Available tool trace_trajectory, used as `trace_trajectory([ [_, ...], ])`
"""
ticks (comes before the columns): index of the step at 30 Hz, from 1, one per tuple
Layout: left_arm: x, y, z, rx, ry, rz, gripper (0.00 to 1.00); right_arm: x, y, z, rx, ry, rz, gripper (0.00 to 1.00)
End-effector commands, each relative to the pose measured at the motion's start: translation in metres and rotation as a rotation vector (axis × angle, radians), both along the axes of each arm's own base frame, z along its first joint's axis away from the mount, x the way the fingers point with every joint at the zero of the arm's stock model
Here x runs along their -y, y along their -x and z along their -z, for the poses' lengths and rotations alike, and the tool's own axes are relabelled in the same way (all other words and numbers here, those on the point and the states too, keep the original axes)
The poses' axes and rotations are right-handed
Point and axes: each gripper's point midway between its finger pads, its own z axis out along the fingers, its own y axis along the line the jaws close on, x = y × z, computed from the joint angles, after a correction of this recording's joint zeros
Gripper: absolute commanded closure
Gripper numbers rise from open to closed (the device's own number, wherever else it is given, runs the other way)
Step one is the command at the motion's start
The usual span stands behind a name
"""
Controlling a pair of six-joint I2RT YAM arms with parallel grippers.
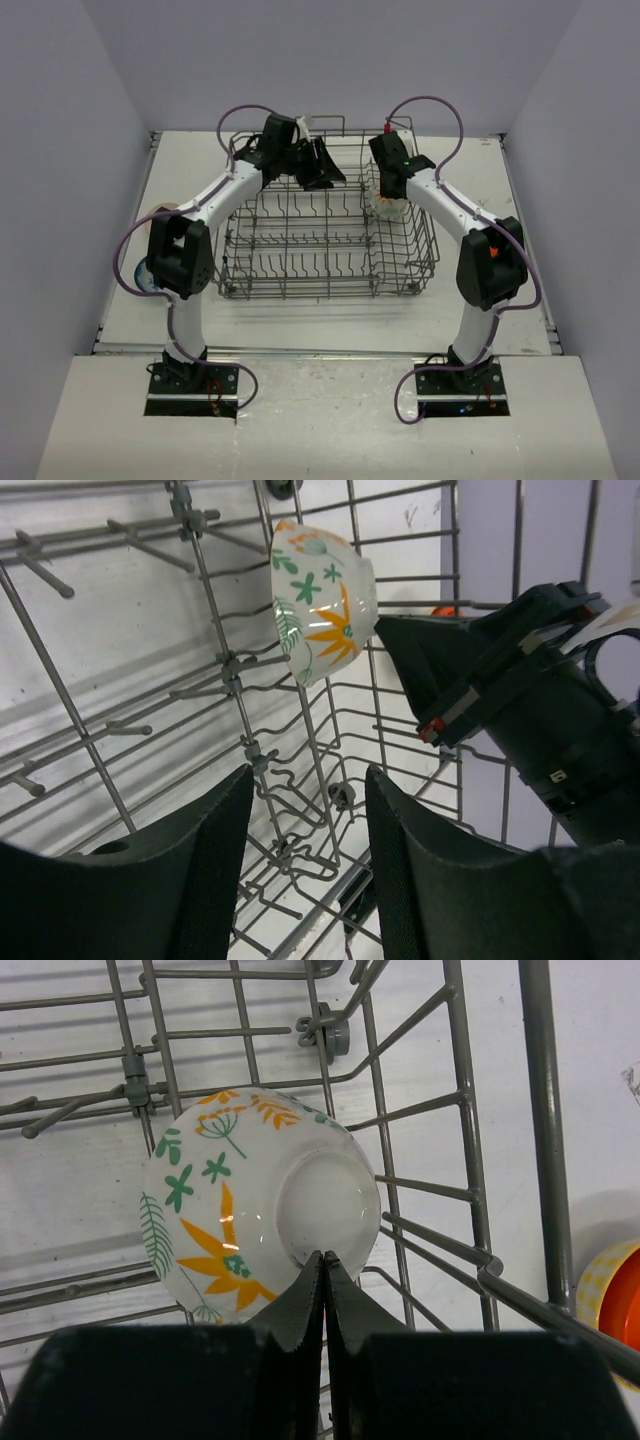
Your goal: Unload the bowls from the dish rack
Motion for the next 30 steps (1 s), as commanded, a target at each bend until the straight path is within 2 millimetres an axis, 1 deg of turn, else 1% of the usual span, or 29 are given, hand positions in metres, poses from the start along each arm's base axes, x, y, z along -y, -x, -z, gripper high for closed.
trace_trajectory([
  [1, 0.012, 0.026, -0.002, -0.037, 0.023, 0.047, 0.5, -0.015, 0.03, 0.021, -0.112, -0.053, -0.059, 1.0],
  [4, 0.027, 0.032, 0.004, -0.019, 0.059, 0.055, 0.48, -0.02, 0.034, 0.022, -0.123, -0.079, -0.071, 1.0],
  [5, 0.027, 0.038, 0.018, -0.044, 0.06, 0.054, 0.48, -0.02, 0.035, 0.021, -0.121, -0.088, -0.068, 1.0],
  [6, 0.033, 0.036, 0.01, -0.014, 0.103, 0.048, 0.47, -0.023, 0.037, 0.021, -0.129, -0.103, -0.076, 1.0],
  [7, 0.038, 0.038, 0.011, -0.009, 0.12, 0.051, 0.46, -0.023, 0.041, 0.024, -0.137, -0.109, -0.078, 1.0],
  [8, 0.038, 0.041, 0.018, -0.02, 0.124, 0.05, 0.46, -0.024, 0.043, 0.022, -0.136, -0.118, -0.079, 1.0],
  [9, 0.043, 0.04, 0.02, -0.019, 0.141, 0.054, 0.45, -0.026, 0.046, 0.023, -0.143, -0.132, -0.087, 1.0],
  [10, 0.047, 0.043, 0.023, -0.024, 0.146, 0.065, 0.44, -0.025, 0.052, 0.029, -0.158, -0.139, -0.083, 1.0],
  [11, 0.051, 0.044, 0.024, -0.028, 0.152, 0.077, 0.44, -0.025, 0.055, 0.025, -0.152, -0.147, -0.085, 1.0],
  [12, 0.057, 0.046, 0.028, -0.034, 0.165, 0.087, 0.44, -0.025, 0.062, 0.032, -0.165, -0.149, -0.088, 1.0],
  [13, 0.06, 0.044, 0.026, -0.022, 0.182, 0.092, 0.43, -0.024, 0.064, 0.032, -0.166, -0.152, -0.087, 1.0],
  [14, 0.063, 0.045, 0.029, -0.037, 0.197, 0.09, 0.42, -0.024, 0.067, 0.033, -0.169, -0.154, -0.091, 1.0],
  [15, 0.068, 0.043, 0.025, -0.014, 0.224, 0.096, 0.42, -0.022, 0.071, 0.035, -0.177, -0.151, -0.091, 1.0],
  [16, 0.069, 0.044, 0.028, -0.026, 0.238, 0.095, 0.41, -0.023, 0.074, 0.036, -0.184, -0.156, -0.098, 1.0],
  [17, 0.073, 0.04, 0.021, -0.01, 0.288, 0.089, 0.41, -0.023, 0.076, 0.037, -0.189, -0.157, -0.102, 1.0],
  [19, 0.076, 0.038, 0.019, -0.012, 0.33, 0.089, 0.4, -0.022, 0.079, 0.035, -0.186, -0.159, -0.11, 1.0],
  [21, 0.081, 0.036, 0.026, -0.034, 0.334, 0.088, 0.4, -0.02, 0.079, 0.03, -0.169, -0.156, -0.11, 1.0],
  [22, 0.084, 0.033, 0.022, -0.024, 0.335, 0.091, 0.4, -0.018, 0.078, 0.028, -0.162, -0.147, -0.102, 1.0],
  [23, 0.085, 0.034, 0.034, -0.052, 0.307, 0.092, 0.4, -0.018, 0.077, 0.027, -0.161, -0.142, -0.102, 1.0],
  [24, 0.085, 0.034, 0.035, -0.053, 0.301, 0.09, 0.41, -0.018, 0.075, 0.024, -0.156, -0.138, -0.104, 1.0],
  [26, 0.084, 0.036, 0.037, -0.055, 0.277, 0.078, 0.41, -0.018, 0.071, 0.02, -0.144, -0.132, -0.107, 1.0],
  [30, 0.079, 0.038, 0.047, -0.071, 0.24, 0.067, 0.41, -0.022, 0.058, 0.001, -0.099, -0.131, -0.12, 1.0],
])
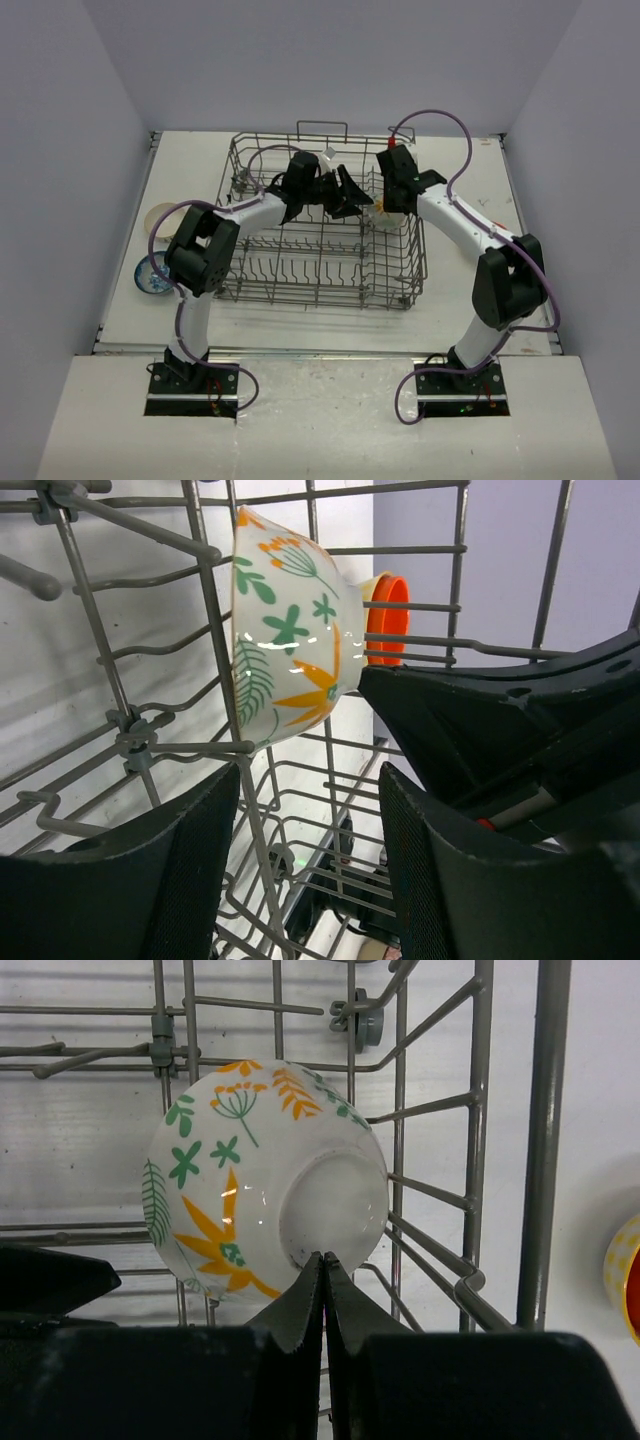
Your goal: Unload the bowls from the dish rack
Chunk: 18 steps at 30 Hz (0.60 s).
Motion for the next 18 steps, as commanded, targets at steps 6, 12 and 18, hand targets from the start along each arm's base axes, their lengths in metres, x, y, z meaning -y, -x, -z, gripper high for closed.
trace_trajectory([
  [6, 0.007, 0.002, -0.001, 0.028, 0.0, 0.022, 0.4, -0.025, 0.005, -0.033, -0.036, -0.071, -0.074, 0.95],
  [12, 0.012, 0.001, 0.0, 0.051, 0.006, 0.019, 0.39, -0.026, 0.003, -0.092, 0.061, -0.111, -0.084, 0.77],
  [18, 0.025, 0.004, 0.011, 0.056, 0.009, 0.035, 0.38, -0.001, 0.011, -0.125, 0.106, -0.081, -0.031, 0.58],
])
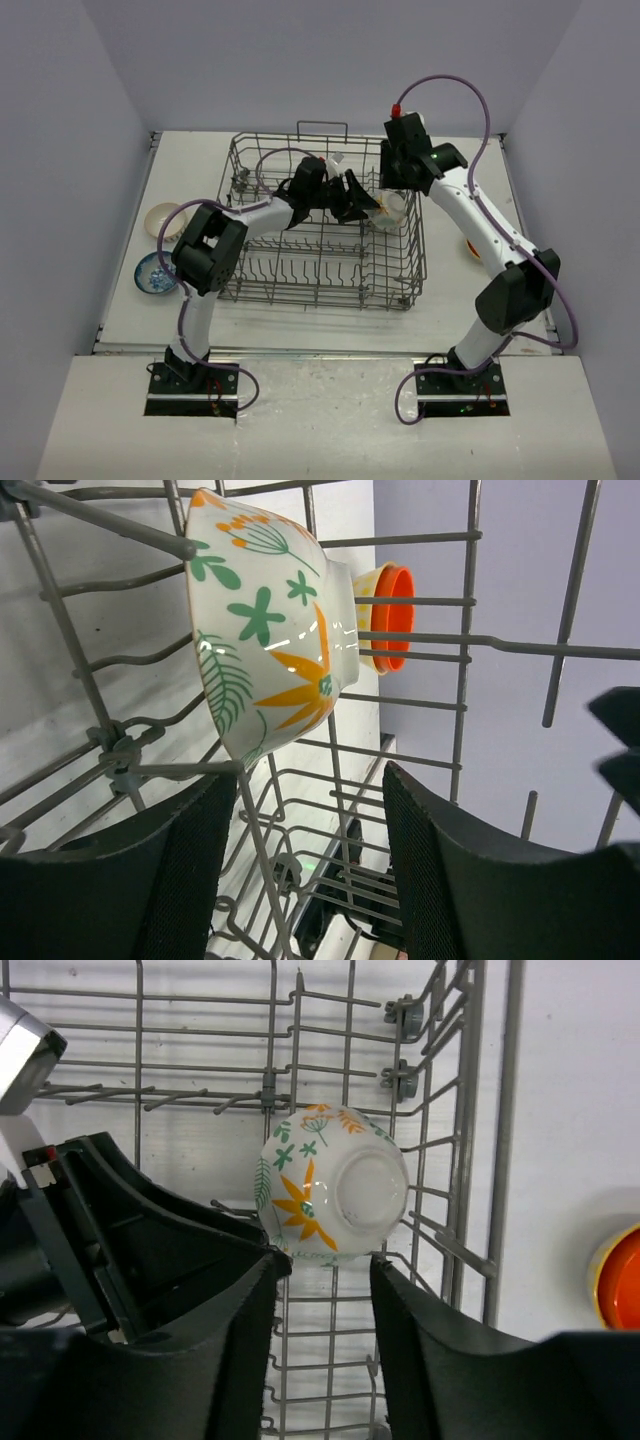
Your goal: Unload the bowls from the dish rack
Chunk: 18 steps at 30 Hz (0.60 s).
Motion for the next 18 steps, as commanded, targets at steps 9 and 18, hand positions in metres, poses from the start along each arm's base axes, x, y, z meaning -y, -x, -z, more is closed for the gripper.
trace_trajectory([
  [9, 0.022, 0.0, 0.013, 0.055, 0.005, 0.011, 0.36, 0.049, 0.029, -0.041, 0.053, 0.015, 0.08, 0.48],
  [18, 0.009, -0.003, 0.017, 0.077, -0.103, -0.044, 0.36, 0.059, 0.036, -0.049, 0.073, 0.013, 0.09, 0.48],
])
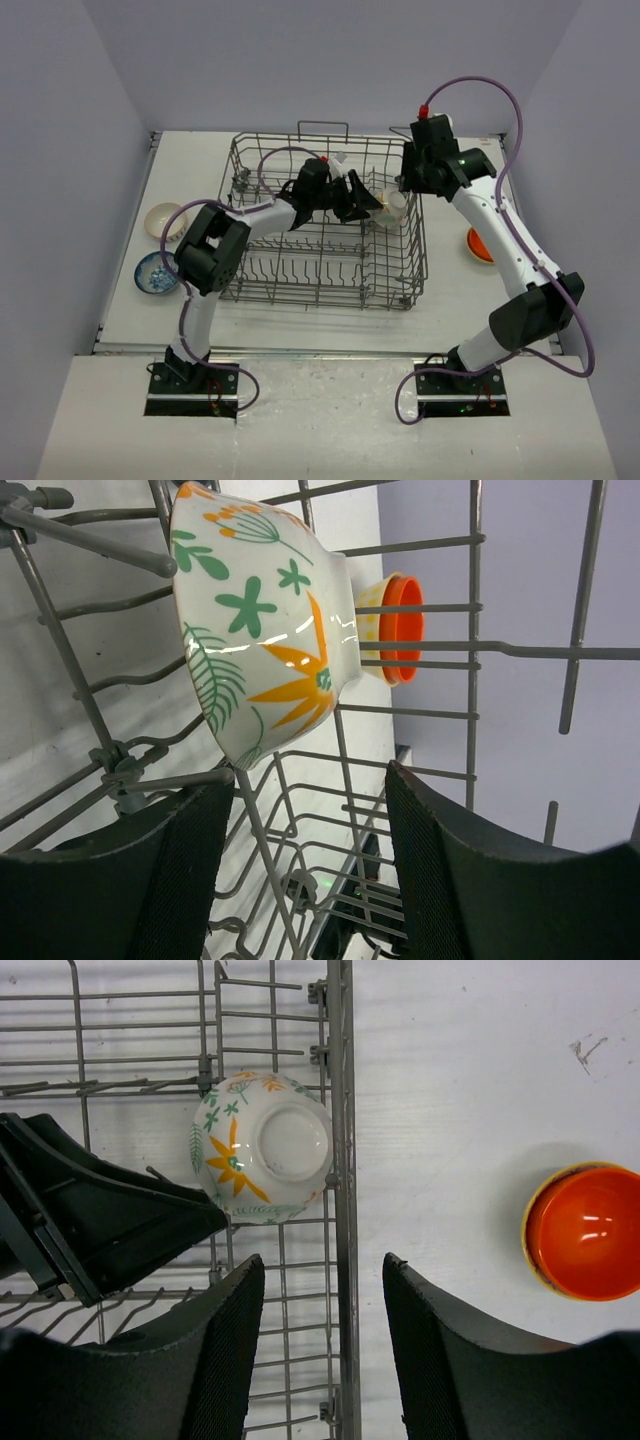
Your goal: Unload the bowls from the dish rack
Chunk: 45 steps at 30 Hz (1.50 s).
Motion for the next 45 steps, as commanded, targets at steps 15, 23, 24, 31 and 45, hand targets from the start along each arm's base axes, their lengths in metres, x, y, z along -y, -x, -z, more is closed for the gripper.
trace_trajectory([
  [15, -0.006, 0.003, 0.017, 0.043, -0.218, -0.107, 0.35, 0.016, 0.005, -0.024, 0.051, -0.015, 0.012, 0.47],
  [23, 0.01, -0.014, 0.024, 0.076, -0.149, -0.122, 0.35, 0.017, 0.008, -0.021, 0.04, -0.021, 0.014, 0.47],
  [24, 0.012, -0.015, 0.025, 0.078, -0.144, -0.124, 0.35, 0.016, 0.009, -0.021, 0.04, -0.022, 0.013, 0.47],
  [31, 0.021, -0.026, 0.031, 0.09, -0.135, -0.158, 0.34, 0.018, 0.011, -0.022, 0.045, -0.026, 0.018, 0.47],
  [45, 0.036, -0.002, 0.004, 0.16, -0.09, -0.116, 0.37, 0.033, 0.009, -0.015, 0.03, -0.014, 0.071, 0.47],
])
